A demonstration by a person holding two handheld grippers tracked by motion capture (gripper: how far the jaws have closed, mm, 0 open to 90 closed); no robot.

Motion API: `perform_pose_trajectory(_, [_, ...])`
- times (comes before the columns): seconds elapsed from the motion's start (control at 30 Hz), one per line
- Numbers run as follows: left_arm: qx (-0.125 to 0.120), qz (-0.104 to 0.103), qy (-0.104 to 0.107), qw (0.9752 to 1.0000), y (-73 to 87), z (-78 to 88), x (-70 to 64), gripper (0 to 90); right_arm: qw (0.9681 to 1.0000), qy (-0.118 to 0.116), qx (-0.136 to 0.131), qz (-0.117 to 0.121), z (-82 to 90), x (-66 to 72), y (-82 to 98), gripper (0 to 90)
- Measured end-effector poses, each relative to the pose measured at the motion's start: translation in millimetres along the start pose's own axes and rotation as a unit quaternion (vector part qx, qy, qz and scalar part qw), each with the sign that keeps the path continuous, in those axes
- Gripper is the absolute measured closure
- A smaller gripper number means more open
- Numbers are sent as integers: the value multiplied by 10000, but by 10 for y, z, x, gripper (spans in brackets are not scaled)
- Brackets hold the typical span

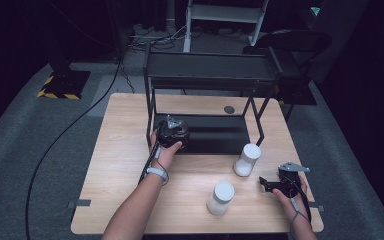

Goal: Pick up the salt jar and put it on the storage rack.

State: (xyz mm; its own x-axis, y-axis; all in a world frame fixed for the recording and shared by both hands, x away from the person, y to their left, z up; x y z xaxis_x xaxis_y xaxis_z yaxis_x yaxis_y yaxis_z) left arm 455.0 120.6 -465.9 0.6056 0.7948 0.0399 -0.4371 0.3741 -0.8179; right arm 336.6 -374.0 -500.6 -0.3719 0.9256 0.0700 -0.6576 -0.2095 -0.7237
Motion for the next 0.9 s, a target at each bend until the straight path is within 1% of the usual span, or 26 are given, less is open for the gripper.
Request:
perform_pose_trajectory(0.03, [2,48,-4,10000,2,-3,3,273,10000,-1,1,-1,0,0,0,46])
perform_pose_trajectory(0.1, [-12,79,-28,10000,-1,11,7,199,10000,-1,2,1,0,0,0,47])
perform_pose_trajectory(0.17, [-66,81,-49,9999,-12,41,-7,145,10000,-2,3,1,0,0,-1,46])
perform_pose_trajectory(0.2, [-80,42,-33,10000,-23,65,-14,134,10000,-2,3,1,0,0,-1,47])
perform_pose_trajectory(0.33, [-159,18,11,9999,-41,149,-56,120,10000,-4,3,4,0,-1,-1,46])
perform_pose_trajectory(0.4, [-224,-13,6,9997,-52,222,-74,117,10000,-5,3,4,0,-1,-1,47])
perform_pose_trajectory(0.43, [-251,3,8,9997,-53,249,-84,115,10000,-5,4,6,0,-1,-1,47])
perform_pose_trajectory(0.6, [-394,-78,10,9992,-52,461,-132,107,10000,-6,3,6,0,-1,-1,47])
perform_pose_trajectory(0.8, [-580,-87,-18,9983,-7,720,-169,107,10000,-6,2,6,0,-1,-1,47])
perform_pose_trajectory(0.9, [-654,-88,-21,9978,17,824,-188,107,10000,-8,2,5,0,-2,-1,47])
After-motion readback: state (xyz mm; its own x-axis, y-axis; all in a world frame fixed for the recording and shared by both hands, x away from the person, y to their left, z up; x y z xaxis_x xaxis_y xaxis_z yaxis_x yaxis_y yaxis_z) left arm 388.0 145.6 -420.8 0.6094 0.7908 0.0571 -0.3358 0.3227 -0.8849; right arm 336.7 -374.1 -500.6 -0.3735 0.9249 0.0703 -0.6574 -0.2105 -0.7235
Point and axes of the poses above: each handheld gripper's, and its own axes: z roughly backward along the jaws, y roughly out of its underside, x roughly to its left, the point moved 7 cm from there along -z, roughly forward along the jaws, and after that the axes turned 6 degrees about -z, right-handed, at the moved point
